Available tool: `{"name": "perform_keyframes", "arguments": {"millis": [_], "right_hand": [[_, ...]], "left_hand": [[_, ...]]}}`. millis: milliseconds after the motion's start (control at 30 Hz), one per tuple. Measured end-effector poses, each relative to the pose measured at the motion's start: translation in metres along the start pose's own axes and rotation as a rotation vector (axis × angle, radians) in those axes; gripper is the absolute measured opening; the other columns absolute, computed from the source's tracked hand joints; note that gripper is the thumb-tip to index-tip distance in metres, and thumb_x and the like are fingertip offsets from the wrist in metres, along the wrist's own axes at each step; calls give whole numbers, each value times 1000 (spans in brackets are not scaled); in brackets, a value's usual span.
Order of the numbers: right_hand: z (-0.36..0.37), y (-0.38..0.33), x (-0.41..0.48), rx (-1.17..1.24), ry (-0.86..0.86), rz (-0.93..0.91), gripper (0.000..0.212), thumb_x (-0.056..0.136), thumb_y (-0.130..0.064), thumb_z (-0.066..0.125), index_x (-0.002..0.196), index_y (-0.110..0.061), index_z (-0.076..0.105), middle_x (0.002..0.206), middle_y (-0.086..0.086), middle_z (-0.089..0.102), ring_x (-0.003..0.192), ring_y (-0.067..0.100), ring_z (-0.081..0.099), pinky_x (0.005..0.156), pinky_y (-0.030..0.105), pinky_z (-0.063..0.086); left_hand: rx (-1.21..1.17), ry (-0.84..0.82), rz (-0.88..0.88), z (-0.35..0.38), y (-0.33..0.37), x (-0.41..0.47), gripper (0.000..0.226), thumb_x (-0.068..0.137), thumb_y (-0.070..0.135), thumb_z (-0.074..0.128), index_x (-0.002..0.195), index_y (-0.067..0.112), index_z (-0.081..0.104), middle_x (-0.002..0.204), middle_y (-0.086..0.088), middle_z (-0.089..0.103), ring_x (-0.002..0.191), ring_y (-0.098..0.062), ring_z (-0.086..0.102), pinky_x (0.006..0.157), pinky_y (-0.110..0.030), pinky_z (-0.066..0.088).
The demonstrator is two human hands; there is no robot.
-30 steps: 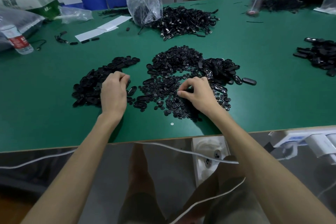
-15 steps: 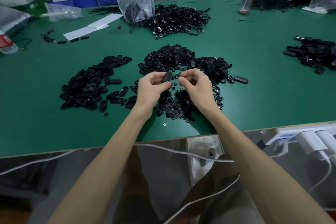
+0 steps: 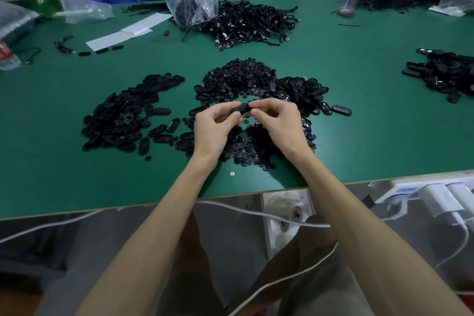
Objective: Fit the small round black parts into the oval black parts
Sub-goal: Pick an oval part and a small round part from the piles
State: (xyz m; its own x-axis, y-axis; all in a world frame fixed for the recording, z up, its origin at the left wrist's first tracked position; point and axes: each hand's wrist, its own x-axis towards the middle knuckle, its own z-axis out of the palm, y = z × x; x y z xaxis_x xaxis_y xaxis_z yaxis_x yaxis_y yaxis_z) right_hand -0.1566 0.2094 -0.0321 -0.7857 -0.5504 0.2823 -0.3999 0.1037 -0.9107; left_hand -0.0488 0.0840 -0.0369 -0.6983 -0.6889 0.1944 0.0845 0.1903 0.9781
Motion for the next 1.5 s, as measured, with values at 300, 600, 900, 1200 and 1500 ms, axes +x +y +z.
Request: {"name": "perform_keyframes", "arguments": {"millis": [300, 600, 900, 1200, 1500], "right_hand": [[0, -2, -2, 39, 10, -16, 10, 97, -21, 71, 99, -15, 78, 84, -2, 76, 76, 9, 65, 71, 27, 53], [1, -3, -1, 14, 0, -30, 15, 96, -12, 66, 101, -16, 79, 79, -6, 73, 71, 7, 61, 69, 29, 51], [2, -1, -2, 146, -3, 28, 9, 96, -10, 70, 104, -6, 72, 87, 2, 80, 77, 18, 76, 64, 28, 56], [-2, 1, 0, 123, 14, -26, 5, 93, -17, 76, 95, -14, 75, 79, -9, 68, 72, 4, 59, 68, 25, 49], [-1, -2, -2, 258, -39, 28, 12, 91, -8, 77, 100, -2, 73, 83, 5, 79, 71, 9, 72, 63, 15, 51]], "left_hand": [[-96, 29, -5, 1, 0, -1, 22, 99, -3, 65, 120, -4, 70, 105, -16, 78, 94, -25, 79, 86, -33, 63], [-152, 59, -16, 2, 0, 0, 13, 99, -1, 66, 111, -1, 64, 102, -15, 68, 90, -27, 79, 75, -31, 63], [-126, 19, 15, 2, 2, 0, 14, 98, 3, 69, 110, 9, 73, 97, -7, 77, 87, -22, 78, 69, -29, 62], [-131, 18, 18, 3, 1, -1, 4, 97, 10, 73, 99, 11, 71, 87, -3, 76, 85, -24, 78, 68, -32, 63], [-47, 38, 31, 2, -3, 1, 2, 97, 13, 73, 98, 14, 71, 82, 2, 73, 73, -13, 69, 64, -31, 61]]}}
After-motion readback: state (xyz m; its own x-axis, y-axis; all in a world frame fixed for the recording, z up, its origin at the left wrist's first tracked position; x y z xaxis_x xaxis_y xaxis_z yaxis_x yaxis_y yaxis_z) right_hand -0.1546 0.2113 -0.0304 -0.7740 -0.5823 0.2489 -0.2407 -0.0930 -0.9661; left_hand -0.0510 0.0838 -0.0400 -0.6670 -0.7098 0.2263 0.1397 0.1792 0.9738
